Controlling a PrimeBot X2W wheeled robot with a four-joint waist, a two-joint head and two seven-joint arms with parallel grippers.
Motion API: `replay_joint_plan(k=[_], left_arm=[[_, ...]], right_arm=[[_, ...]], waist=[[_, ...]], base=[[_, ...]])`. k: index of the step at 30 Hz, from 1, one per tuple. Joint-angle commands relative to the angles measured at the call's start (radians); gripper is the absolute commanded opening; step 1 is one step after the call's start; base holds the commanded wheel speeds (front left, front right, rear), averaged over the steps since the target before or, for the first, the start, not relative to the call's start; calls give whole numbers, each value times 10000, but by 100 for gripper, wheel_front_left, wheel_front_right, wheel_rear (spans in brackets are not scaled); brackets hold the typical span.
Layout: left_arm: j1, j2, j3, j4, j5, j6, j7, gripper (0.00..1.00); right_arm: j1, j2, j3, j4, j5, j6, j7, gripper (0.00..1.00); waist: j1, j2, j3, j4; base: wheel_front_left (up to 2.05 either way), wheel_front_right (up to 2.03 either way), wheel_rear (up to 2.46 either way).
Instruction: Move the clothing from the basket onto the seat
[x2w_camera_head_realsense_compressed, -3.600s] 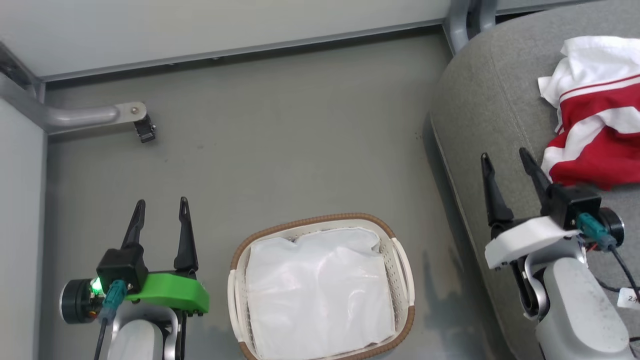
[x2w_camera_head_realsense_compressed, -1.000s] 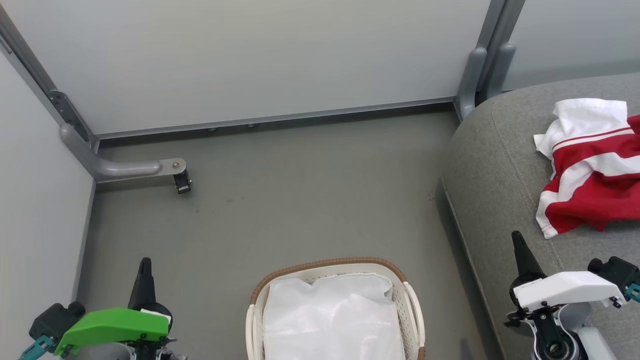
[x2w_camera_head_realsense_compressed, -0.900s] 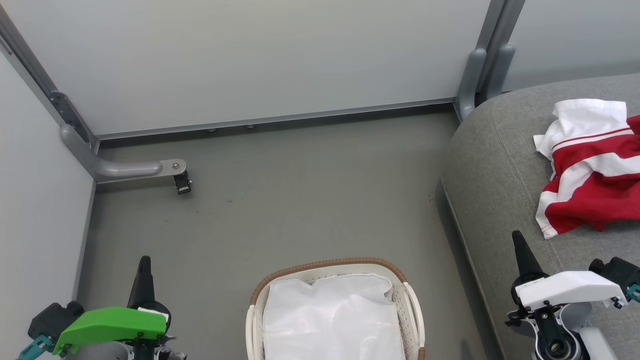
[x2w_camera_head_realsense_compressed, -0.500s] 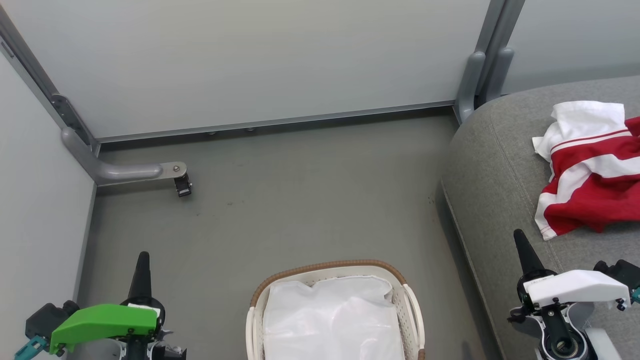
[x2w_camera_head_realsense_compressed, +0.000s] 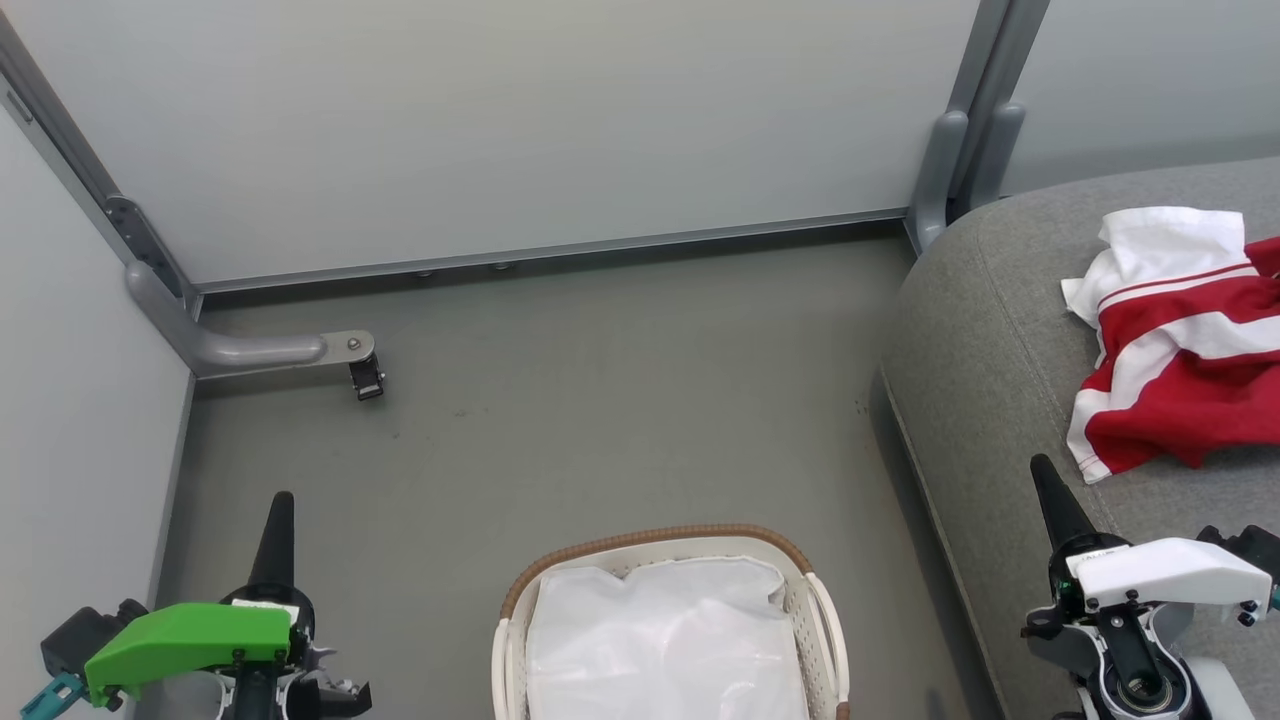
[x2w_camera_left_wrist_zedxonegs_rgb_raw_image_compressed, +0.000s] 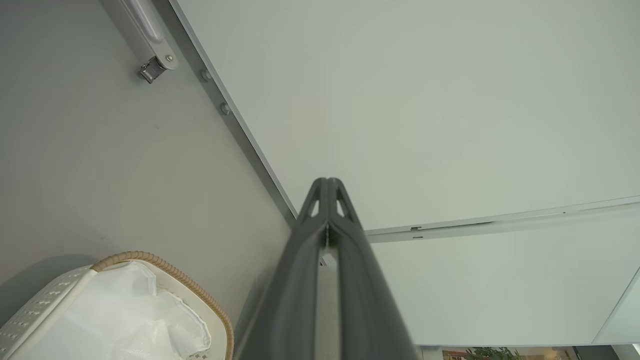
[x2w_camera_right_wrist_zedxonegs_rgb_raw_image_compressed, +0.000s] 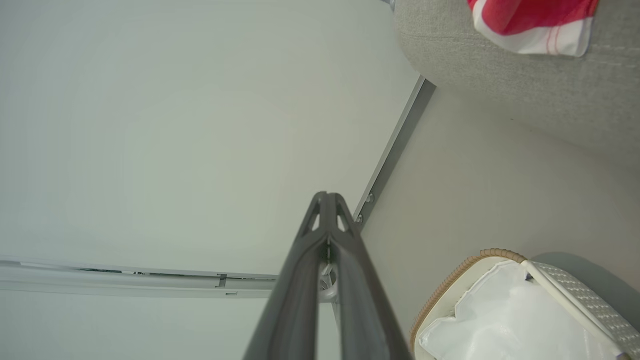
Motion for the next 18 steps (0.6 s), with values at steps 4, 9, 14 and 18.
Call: replay_joint_plan(k=[4, 9, 14, 18], left_arm=[[-262, 63, 85, -99, -497, -70, 124, 0], [-283, 66, 130, -128, -900, -85, 232, 0], [-292, 68, 180, -155, -1278, -113, 341, 0], [-321, 69, 218, -177, -1584, -118, 415, 0]], right_arm=[[123, -37, -78, -141, 513, -4, 144, 0], [125, -36, -125, -179, 912, -3, 249, 0], [131, -34, -169, -216, 1310, -3, 344, 0], [141, -33, -201, -245, 1604, -4, 422, 0]], waist=[[1, 50, -34, -2], [1, 53, -69, -5], [1, 55, -106, -8], [1, 58, -135, -10]], base=[[0, 0, 0], [0, 0, 0], [0, 0, 0], [0, 0, 0]])
